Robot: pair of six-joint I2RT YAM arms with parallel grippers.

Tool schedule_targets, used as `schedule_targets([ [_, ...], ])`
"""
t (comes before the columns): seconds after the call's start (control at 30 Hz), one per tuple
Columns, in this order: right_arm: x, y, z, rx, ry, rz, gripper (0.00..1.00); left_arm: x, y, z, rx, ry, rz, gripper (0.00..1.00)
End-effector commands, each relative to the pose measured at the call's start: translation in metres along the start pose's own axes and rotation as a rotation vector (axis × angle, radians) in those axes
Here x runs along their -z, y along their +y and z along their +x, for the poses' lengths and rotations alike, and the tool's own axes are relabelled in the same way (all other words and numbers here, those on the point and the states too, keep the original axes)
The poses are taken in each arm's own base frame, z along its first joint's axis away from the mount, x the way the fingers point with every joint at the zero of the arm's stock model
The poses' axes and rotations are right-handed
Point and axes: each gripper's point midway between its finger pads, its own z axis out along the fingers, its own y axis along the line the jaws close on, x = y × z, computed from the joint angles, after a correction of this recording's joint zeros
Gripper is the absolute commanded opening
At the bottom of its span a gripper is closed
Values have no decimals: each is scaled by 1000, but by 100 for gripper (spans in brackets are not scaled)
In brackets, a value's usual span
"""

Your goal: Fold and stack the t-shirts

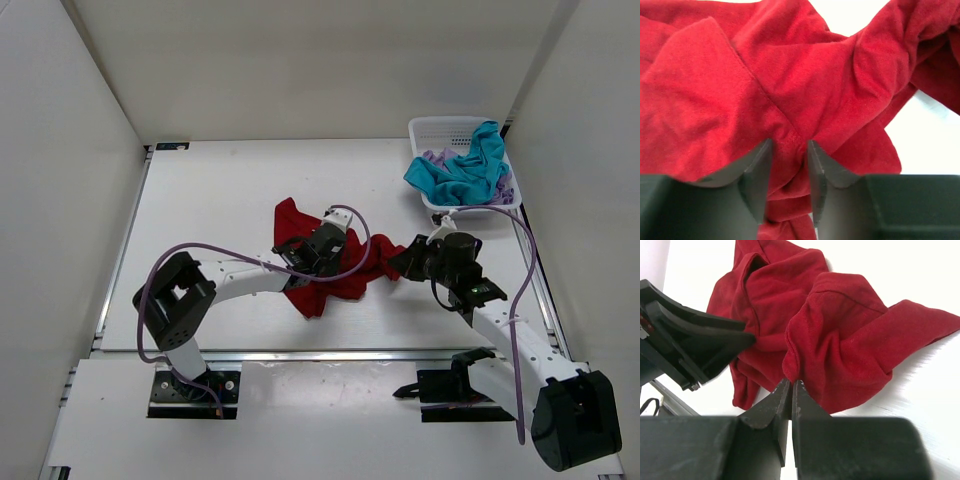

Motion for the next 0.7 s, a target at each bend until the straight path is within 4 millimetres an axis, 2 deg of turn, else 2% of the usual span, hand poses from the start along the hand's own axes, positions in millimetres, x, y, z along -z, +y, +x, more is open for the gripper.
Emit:
schedule_targets([
  [0.0, 2, 7, -11, 2, -49, -41, 0, 5, 3, -20, -15, -45, -37, 37],
  [0.03, 2, 7, -11, 10, -51, -44, 0, 4, 6, -19, -18, -45, -51, 30],
  [0.13, 3, 5, -10, 7, -53, -42, 0, 6, 5, -21, 4, -46, -40, 21],
  [0.33, 1, 8, -11, 15, -50, -40, 1, 16, 4, -36, 45, -72, 23, 25],
  [0.4, 1, 12, -12, 21, -54, -47, 1, 15, 9, -32, 49, -64, 16, 19],
  [0.43, 1, 12, -12, 22, -53, -44, 0, 16, 10, -37, 53, -71, 17, 12],
  [0.57, 3, 11, -12, 23, -56, -39, 0, 16, 13, -32, 69, -65, 31, 3],
  [0.6, 4, 14, -18, 23, -69, -40, 0, 16, 18, -29, 73, -61, 20, 0],
  [0.67, 5, 14, -17, 20, -62, -38, 0, 19, 20, -30, 82, -65, 22, 0],
])
